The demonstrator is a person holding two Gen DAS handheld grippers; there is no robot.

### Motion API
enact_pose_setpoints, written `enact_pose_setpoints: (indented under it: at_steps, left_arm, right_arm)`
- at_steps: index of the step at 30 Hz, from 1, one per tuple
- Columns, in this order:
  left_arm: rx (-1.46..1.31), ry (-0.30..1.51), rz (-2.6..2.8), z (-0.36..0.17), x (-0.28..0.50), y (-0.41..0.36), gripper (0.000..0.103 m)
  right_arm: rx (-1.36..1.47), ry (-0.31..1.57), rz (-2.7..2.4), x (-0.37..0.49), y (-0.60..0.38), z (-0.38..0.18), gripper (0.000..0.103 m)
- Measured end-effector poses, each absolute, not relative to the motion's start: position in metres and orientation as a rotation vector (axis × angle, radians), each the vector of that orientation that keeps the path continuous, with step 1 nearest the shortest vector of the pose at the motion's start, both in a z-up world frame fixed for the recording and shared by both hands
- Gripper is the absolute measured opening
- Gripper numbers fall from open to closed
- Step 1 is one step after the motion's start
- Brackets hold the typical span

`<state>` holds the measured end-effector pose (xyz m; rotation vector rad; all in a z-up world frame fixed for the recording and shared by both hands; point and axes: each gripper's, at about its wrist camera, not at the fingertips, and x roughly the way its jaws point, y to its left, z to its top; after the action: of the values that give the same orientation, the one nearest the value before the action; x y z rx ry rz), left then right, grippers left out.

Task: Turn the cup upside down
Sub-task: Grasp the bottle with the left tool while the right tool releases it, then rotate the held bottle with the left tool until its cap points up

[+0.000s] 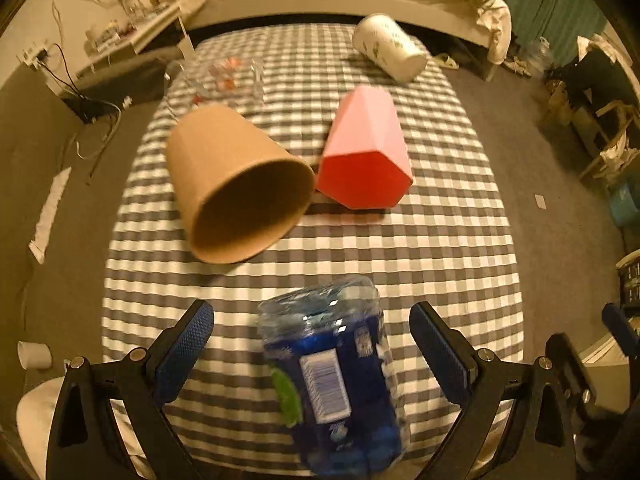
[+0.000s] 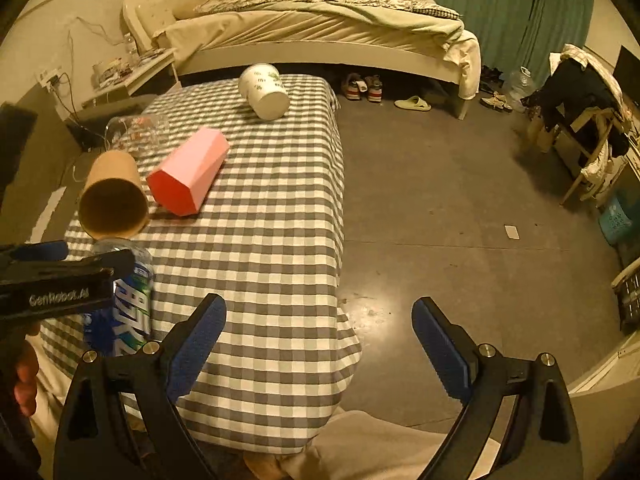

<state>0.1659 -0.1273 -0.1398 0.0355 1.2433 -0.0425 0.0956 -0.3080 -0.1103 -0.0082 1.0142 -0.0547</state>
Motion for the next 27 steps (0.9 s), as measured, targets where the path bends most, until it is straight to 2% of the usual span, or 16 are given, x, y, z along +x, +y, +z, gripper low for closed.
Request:
enact_pose_setpoints:
  at_steps: [4,8,9,14,23,27]
  left_arm:
    - [0.028,1.302,-0.034,-0.156,0.177,-0.128,0.098]
    - [0.026,1.379,-0.061,-0.171,0.184,-0.129,0.079]
    - [0.024,1.397,-0.07,-0.174,0.185,-0.129,0.078]
    - [0.008,1.391,-0.104,-0.167,0.182,-0.121,0.077]
    - [0.042,1.229,-0.107,-0.113,0.177,-0.112,0.077]
    - [0.07,1.039,-0.085,-0.095,0.17,-0.117,0.077]
  right_arm:
    - [0.007,1.04,-0.051,0.099,-0.313,-0.123,0.094]
    - [0.015,1.051,-0.053,0.102,-0.316,-0.132,0.094]
    - [0.014,1.051,-0.055,0.103,-0.316,-0.133,0.094]
    - [0.02,1.032,-0.053,0.104,-0.314,-0.129,0.094]
    - [0.026,1.005,-0.069,0.095,-0.309,-0.118,0.094]
    - [0.016,1.009,-0.088,0.091,-0.311,-0.12,0.094]
